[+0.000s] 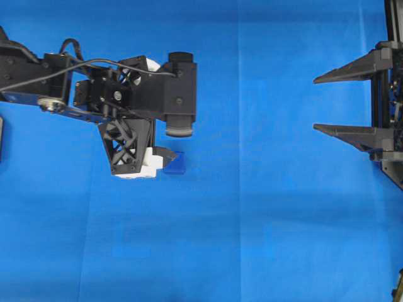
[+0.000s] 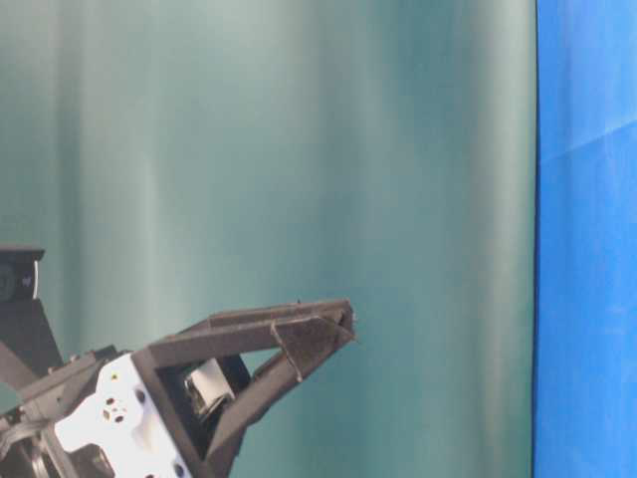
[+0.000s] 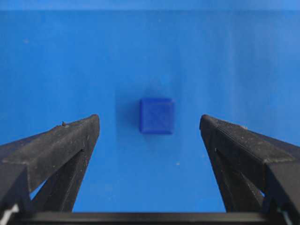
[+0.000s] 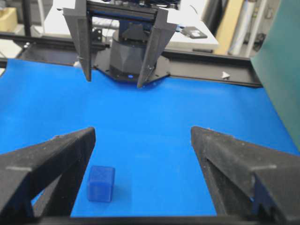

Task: Handover the blue block to the right arm after grasping it with the left arm, then place it in the designated position.
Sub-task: 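Move the open left gripper toward the blue cube and lower it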

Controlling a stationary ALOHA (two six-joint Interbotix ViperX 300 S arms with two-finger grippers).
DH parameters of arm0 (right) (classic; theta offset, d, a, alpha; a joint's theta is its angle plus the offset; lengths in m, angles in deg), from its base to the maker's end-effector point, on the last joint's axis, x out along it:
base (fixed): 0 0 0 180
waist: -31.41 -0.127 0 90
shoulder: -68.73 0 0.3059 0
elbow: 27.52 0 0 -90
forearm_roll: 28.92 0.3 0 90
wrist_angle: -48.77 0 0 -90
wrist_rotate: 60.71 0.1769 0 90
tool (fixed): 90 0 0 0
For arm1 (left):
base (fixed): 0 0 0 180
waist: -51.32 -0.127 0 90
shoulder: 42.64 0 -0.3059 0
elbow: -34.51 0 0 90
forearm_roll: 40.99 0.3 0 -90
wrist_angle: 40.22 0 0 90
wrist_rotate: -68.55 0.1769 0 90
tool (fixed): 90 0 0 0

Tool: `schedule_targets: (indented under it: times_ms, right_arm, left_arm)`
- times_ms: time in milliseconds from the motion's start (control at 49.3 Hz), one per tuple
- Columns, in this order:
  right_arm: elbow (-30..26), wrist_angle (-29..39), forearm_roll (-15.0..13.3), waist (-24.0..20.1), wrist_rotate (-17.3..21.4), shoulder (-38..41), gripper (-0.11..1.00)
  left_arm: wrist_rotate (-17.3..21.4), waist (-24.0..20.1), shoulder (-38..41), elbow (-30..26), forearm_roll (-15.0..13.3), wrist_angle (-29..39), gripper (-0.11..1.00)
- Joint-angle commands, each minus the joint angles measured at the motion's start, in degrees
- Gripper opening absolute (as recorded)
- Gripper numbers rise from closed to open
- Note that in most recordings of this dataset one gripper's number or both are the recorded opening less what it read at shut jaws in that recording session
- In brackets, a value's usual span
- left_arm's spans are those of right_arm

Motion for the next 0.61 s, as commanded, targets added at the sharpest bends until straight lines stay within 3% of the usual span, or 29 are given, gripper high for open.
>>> schedule_targets:
  times_ms: [0,588]
  right_arm:
    - [-1.49,-0.18,0.18,0.00,0.09,0.44,0.96]
    - [-1.93,-0.18,0.26,0.09,0.09,0.70,0.96]
  left_arm:
    - [0.09,0.18,-0.53,-2.02,0.00,0.18,0.92]
    - [-0.18,0.18,-0.79,-1.58,0.09,-0.62,0.92]
